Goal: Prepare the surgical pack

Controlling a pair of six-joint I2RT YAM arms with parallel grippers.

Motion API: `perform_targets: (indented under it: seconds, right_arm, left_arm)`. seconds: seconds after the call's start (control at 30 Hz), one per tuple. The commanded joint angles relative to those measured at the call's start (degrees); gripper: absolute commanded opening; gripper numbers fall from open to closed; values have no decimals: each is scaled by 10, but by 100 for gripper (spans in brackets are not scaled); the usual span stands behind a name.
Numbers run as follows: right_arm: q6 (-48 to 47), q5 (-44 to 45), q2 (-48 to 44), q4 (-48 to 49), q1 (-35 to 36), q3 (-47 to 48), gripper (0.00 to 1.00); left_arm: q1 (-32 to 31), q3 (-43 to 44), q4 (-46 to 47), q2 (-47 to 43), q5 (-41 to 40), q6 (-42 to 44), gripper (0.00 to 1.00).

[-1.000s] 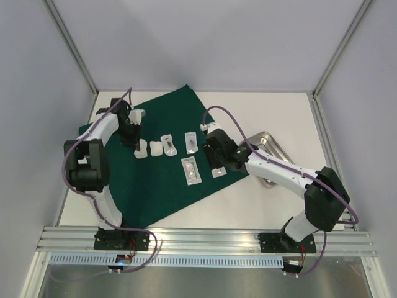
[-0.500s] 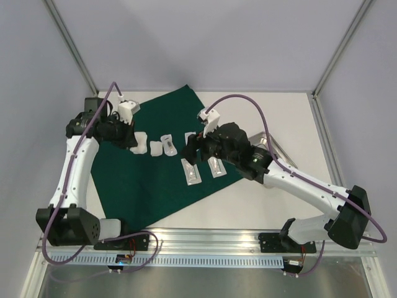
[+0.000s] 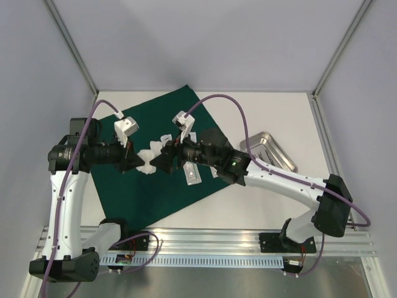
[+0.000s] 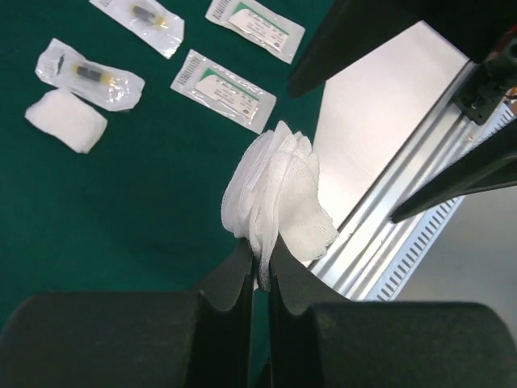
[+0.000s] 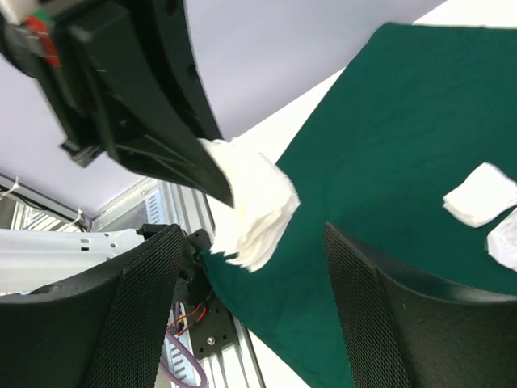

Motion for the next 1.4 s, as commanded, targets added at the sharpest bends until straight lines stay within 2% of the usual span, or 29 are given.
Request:
perform_targets:
  seconds: [0.0,0.2,0.3,0.33,0.4,0.43,0.5,0.53,0.6,0.63,0.7,0.73,0.83,0.93,1.03,1.13,1.17,1.33,1.37]
  right_arm:
    - [29,-5,22,39,6,25,73]
    - [35,-15,43,42,8,33,68]
    - [39,-37,56,42,9,44,50]
    - [41,-39,59,42,8,46,37]
    - [43,-43,60,45,8,45,26]
    - [43,-44,61,46,9,46,16]
    - [43,-48,60,45,9,46,8]
    - [43,-48,60,44,8,46,0]
    - [48,-46,55,41,1,39,0]
    - [54,-46,49,42,-2,34,0]
    - [78,-51,42,57,-19,10,0]
    - [86,-54,33,65,-25,-1,0]
    - [105,-50,10,79,-52,-45,0]
    - [130,-40,-14,72,-93,-90,0]
    - [156,-16,-63,60,-168,-155,1]
    - [195,7,-118,50,-275,-237,0]
    - [203,13,-142,44,-334,-254,0]
    - [263,24,-159,64,-512,-351,0]
    - [268,19,-152,77,-530,-358,0]
  left_arm:
    - [-2,-2,-32,-12,54,28,0]
    - [-1,-6,-53,-21,65,50,0]
    - [-1,-13,-51,-21,61,51,0]
    - [-1,-15,-49,-21,61,52,0]
    - [-1,-16,-47,-19,59,50,0]
    - [-2,-16,-46,-17,58,50,0]
    - [-2,-17,-41,-16,51,44,0]
    - [-1,-17,-38,-14,47,39,4]
    - [-1,-16,-26,-10,19,23,28]
    - [-1,-15,-22,-7,7,13,47]
    - [-1,-14,-22,-3,-20,10,57]
    - [-2,-14,-20,-1,-26,1,77]
    - [-1,-12,-10,6,-44,-20,100]
    - [-1,2,-5,19,-76,-39,100]
    - [-2,12,-5,31,-117,-54,100]
    - [-1,5,-3,36,-139,-56,100]
    - [-2,0,2,37,-144,-56,100]
    - [-1,-25,21,52,-156,-59,100]
    - [-2,-27,22,57,-157,-60,100]
